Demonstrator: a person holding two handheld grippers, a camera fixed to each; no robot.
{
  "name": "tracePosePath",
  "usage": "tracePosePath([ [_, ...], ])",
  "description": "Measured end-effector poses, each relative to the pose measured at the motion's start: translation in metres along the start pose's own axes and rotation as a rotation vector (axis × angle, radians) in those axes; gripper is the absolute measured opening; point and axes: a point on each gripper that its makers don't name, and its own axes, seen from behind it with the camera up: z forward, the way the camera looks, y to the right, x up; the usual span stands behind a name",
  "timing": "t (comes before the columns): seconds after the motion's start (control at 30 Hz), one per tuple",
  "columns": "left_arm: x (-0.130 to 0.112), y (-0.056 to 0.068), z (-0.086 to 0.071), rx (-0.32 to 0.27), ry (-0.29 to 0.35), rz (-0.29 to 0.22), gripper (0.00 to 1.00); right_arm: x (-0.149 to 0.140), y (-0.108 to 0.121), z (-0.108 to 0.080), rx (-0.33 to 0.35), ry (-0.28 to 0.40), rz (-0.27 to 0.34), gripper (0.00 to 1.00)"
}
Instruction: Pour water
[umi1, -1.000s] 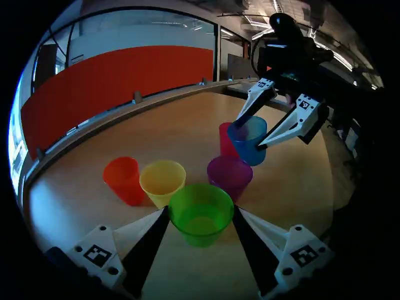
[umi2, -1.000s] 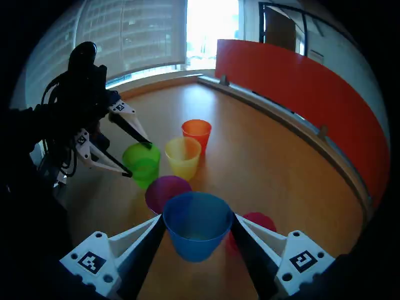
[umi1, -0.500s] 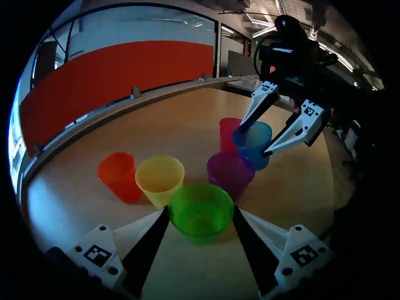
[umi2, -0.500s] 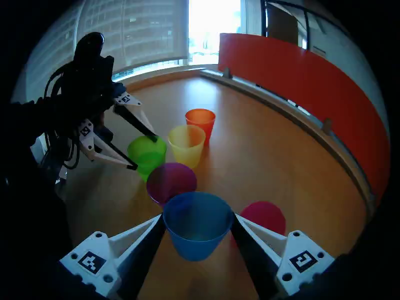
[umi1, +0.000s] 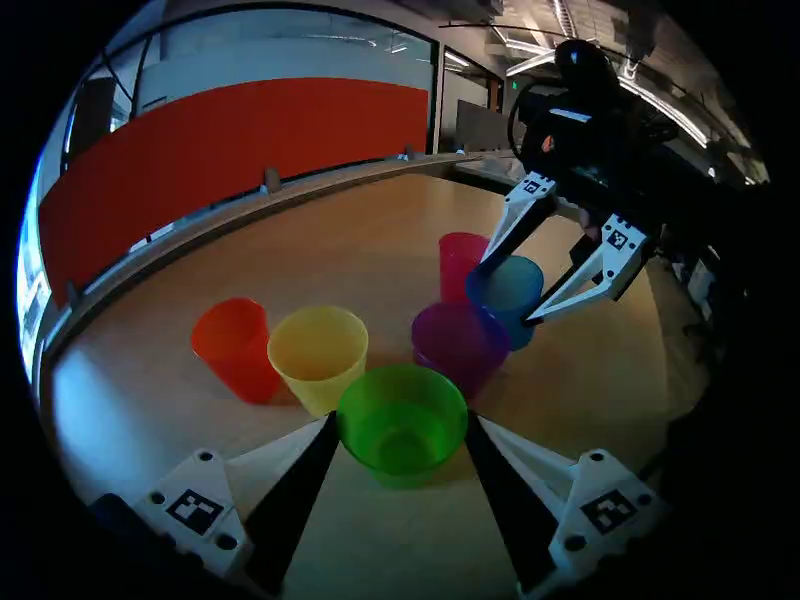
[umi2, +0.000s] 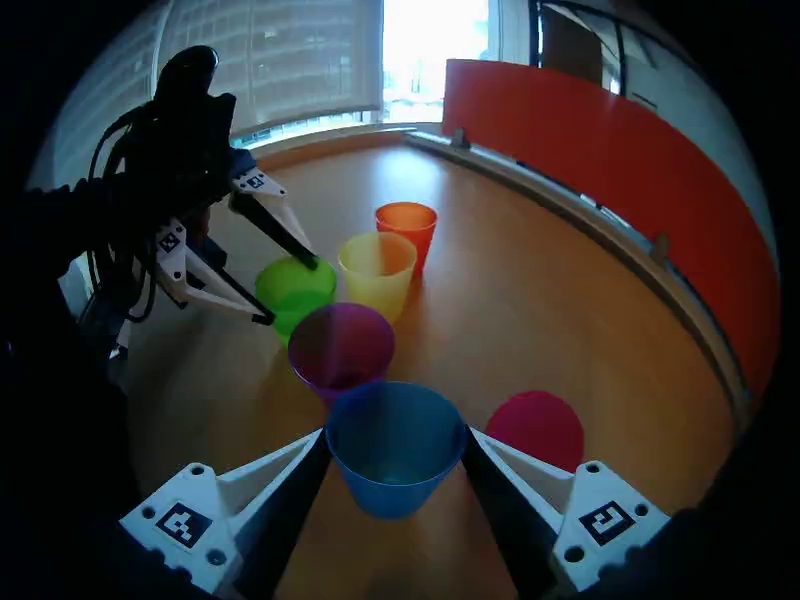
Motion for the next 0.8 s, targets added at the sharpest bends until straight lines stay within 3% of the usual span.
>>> tracePosePath([
  [0.53,-0.0039,-0.0020,-0.0024,-0.003,-0.001,-0.012,0.89,-0.0032,-0.0024,0.0093,0.008,0.021,-0.007,0.93],
  [0.8,-0.0057,-0.0018,-0.0033,-0.003,-0.002,-0.010,0.89,-0.0083,-0.0027,0.0038,0.007,0.012,-0.011,0.93],
])
